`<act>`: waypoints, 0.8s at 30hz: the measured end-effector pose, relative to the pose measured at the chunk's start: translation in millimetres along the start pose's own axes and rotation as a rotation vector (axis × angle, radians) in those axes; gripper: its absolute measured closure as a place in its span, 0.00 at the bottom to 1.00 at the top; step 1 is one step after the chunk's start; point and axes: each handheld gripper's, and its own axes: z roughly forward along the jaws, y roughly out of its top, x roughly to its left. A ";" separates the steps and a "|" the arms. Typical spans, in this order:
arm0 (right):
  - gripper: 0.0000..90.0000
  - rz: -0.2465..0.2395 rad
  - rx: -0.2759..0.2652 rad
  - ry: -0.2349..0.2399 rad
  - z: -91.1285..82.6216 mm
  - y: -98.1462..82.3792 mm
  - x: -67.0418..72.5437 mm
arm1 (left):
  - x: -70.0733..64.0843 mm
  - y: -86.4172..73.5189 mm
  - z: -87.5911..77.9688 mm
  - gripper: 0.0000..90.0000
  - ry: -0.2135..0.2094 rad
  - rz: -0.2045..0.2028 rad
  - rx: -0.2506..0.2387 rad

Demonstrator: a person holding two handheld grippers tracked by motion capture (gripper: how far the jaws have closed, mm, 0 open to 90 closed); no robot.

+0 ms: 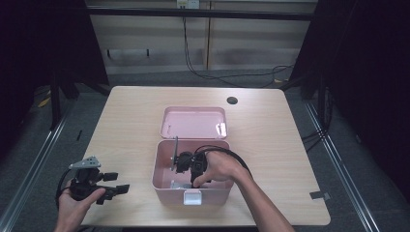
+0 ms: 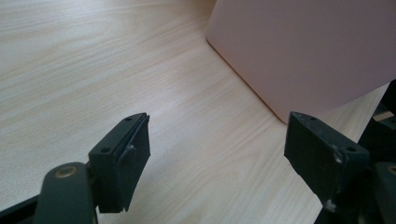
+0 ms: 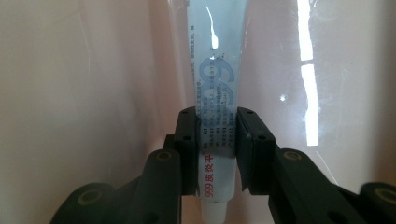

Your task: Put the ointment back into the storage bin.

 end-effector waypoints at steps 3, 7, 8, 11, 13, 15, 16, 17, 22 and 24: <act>0.80 -0.005 0.006 0.004 3.8 2.5 -0.5 | 0.2 0.0 -0.2 0.25 0.000 0.001 0.000; 0.80 -0.026 0.012 0.014 8.8 5.9 -0.1 | 0.2 0.0 -0.4 0.25 0.001 0.000 -0.001; 0.80 -0.034 0.017 0.016 9.8 6.6 0.1 | 0.3 0.0 -0.4 0.25 0.002 0.001 -0.001; 0.80 -0.041 0.024 0.023 12.5 7.9 0.3 | 0.2 0.0 -0.4 0.25 0.002 -0.001 -0.002; 0.80 -0.055 0.022 0.026 14.0 8.0 -0.1 | 0.4 0.1 -0.3 0.25 -0.001 -0.001 0.001; 0.80 -0.056 0.033 0.022 15.1 8.2 0.2 | 0.4 0.1 -0.2 0.25 0.000 -0.001 0.001; 0.80 -0.055 0.031 0.030 16.2 8.2 -0.3 | 0.4 0.1 0.0 0.25 0.000 0.001 0.004; 0.80 -0.055 0.030 0.035 17.0 8.2 -0.8 | 0.4 0.1 0.0 0.25 0.000 0.001 0.004; 0.79 -0.054 0.046 0.046 21.0 9.2 -1.8 | 0.4 0.0 0.1 0.25 0.000 -0.001 0.004; 0.79 -0.054 0.046 0.044 21.8 9.3 -2.6 | 0.5 0.0 0.1 0.25 0.001 -0.002 0.002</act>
